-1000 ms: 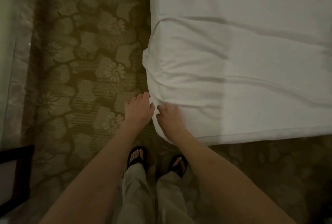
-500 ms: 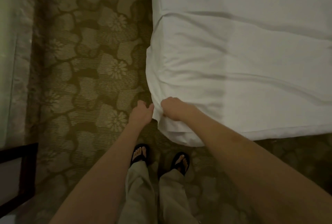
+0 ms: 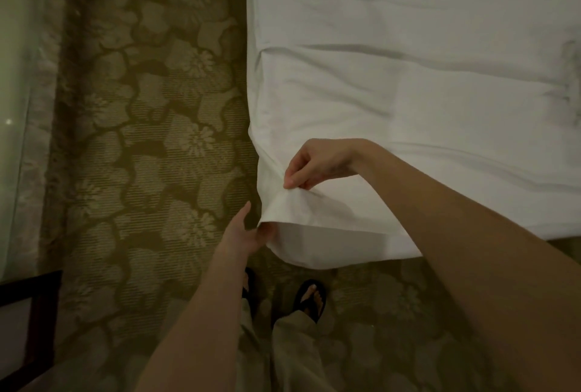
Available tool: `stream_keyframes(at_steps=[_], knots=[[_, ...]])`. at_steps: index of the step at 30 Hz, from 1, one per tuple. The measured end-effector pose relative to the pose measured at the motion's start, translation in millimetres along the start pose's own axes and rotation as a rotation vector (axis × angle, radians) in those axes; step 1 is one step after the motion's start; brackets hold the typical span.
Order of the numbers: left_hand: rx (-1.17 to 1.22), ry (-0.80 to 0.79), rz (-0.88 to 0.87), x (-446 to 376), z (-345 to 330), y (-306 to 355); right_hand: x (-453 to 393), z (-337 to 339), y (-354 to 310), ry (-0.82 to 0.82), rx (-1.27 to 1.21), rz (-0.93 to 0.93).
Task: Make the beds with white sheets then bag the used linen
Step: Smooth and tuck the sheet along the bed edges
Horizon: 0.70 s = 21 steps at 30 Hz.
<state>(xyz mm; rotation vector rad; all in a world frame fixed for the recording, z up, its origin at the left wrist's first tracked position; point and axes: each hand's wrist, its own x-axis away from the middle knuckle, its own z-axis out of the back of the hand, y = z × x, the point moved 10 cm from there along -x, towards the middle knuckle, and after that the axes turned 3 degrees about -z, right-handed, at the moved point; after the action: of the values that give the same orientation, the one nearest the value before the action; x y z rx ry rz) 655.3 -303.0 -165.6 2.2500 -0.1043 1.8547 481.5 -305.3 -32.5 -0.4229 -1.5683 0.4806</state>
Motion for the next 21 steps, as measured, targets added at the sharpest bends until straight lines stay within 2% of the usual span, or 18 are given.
stream_keyframes(at_steps=[3,5,7,8,10,11,13,15,17,21], knots=[[0.027,0.11,-0.183,6,-13,32,4,1,8,0.011,0.022,-0.015],[0.094,0.062,-0.284,17,-29,56,4,-1,17,0.026,0.044,-0.032],[0.185,0.183,-0.399,31,-18,81,3,-8,25,0.046,0.13,-0.054],[0.146,0.298,-0.503,42,-8,97,2,-9,28,0.079,0.218,-0.064],[-0.077,0.356,-0.747,72,-9,130,0,-1,25,0.256,0.349,-0.023],[-0.187,0.331,-0.836,88,-21,140,3,10,17,0.403,0.317,0.041],[-0.368,0.246,-1.008,118,-53,149,24,39,-6,0.714,0.098,0.197],[-0.541,0.138,-1.16,144,-94,145,43,58,-31,0.841,-0.075,0.307],[-0.669,-0.002,-1.235,155,-133,125,47,67,-51,0.775,-0.101,0.299],[-0.638,-0.163,-1.209,153,-167,89,36,70,-47,0.56,0.138,0.031]])
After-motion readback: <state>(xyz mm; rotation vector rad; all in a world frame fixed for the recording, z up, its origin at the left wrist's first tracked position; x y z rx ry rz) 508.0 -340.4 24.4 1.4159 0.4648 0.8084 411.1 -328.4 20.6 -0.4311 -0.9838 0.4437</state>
